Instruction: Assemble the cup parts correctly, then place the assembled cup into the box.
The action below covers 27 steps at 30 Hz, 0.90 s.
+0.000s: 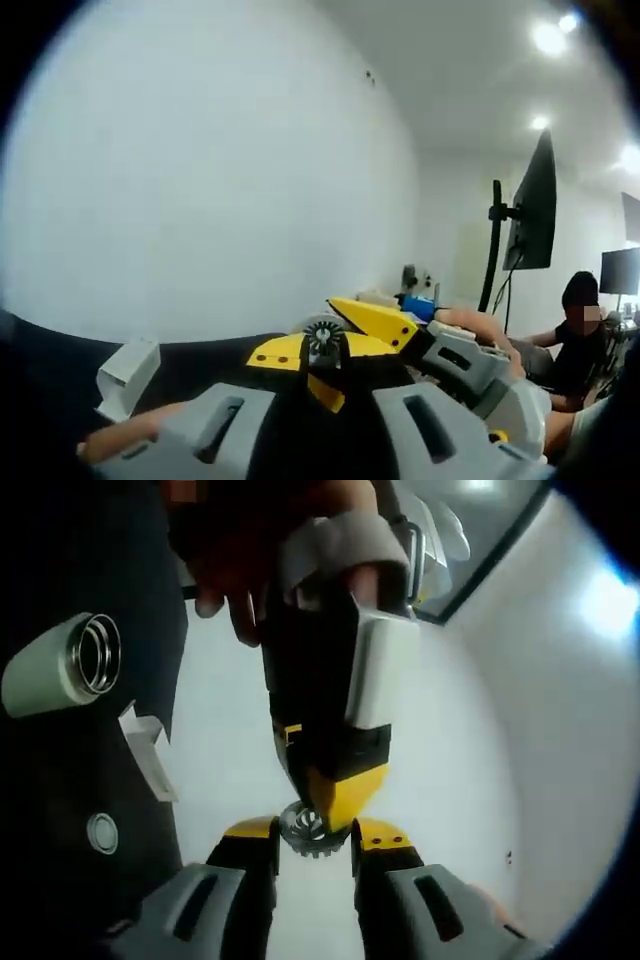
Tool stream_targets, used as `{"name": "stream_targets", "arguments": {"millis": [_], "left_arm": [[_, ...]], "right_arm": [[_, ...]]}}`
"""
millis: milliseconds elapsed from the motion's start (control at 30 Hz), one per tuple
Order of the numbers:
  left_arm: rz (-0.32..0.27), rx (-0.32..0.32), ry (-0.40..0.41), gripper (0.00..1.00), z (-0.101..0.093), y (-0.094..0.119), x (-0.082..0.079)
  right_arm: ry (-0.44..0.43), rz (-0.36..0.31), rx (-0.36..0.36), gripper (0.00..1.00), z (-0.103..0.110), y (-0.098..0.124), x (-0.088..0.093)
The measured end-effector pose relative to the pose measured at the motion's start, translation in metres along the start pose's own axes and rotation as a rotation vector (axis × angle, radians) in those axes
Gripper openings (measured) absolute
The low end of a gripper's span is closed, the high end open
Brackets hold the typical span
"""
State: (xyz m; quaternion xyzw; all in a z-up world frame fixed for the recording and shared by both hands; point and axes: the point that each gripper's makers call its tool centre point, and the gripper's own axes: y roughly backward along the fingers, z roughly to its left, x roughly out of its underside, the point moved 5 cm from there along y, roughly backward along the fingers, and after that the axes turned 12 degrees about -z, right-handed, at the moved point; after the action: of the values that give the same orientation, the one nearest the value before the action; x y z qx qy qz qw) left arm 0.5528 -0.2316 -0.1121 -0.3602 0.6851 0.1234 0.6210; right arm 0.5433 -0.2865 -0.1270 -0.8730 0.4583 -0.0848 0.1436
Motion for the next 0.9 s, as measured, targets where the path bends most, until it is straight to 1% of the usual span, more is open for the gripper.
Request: {"name": "stream_targets", "arguments": {"millis": [67, 167, 267, 333, 567, 633, 733, 800, 900], "left_arm": [[0.003, -0.001, -0.003, 0.13, -0.0004, -0.0006, 0.0002], [0.013, -0.008, -0.01, 0.1, -0.0017, -0.0031, 0.0014], [0.005, -0.018, -0.016, 0.09, -0.0009, -0.0047, 0.0012], [0.004, -0.015, -0.004, 0.09, -0.0007, -0.0044, 0.0008], [0.004, -0.018, -0.021, 0.09, -0.0006, -0.0057, 0.0017], [0.002, -0.026, -0.03, 0.06, -0.0007, -0.0054, 0.0013], [0.005, -0.022, -0.039, 0.05, -0.0003, -0.0055, 0.0005], [-0.004, -0.038, -0.045, 0.01, 0.0009, -0.0057, 0.0002], [-0.004, -0.041, -0.034, 0.0, 0.0015, -0.0059, 0.0001]], "right_arm": [[0.0, 0.002, 0.003, 0.26, -0.0003, 0.0004, 0.0005], [0.005, -0.003, 0.008, 0.26, -0.0008, 0.0007, -0.001], [0.004, -0.015, 0.012, 0.26, -0.0017, 0.0005, -0.006], [0.005, -0.016, 0.011, 0.26, -0.0021, 0.0002, -0.0076], [0.005, -0.015, 0.011, 0.26, -0.0008, -0.0003, -0.0069], [0.007, -0.02, 0.01, 0.26, -0.0002, 0.0002, -0.0077], [0.011, -0.019, 0.014, 0.26, -0.001, 0.0005, -0.0077], [0.011, -0.019, 0.017, 0.26, -0.0017, 0.0007, -0.0073], [0.011, -0.018, 0.018, 0.26, -0.0022, 0.0012, -0.007]]}}
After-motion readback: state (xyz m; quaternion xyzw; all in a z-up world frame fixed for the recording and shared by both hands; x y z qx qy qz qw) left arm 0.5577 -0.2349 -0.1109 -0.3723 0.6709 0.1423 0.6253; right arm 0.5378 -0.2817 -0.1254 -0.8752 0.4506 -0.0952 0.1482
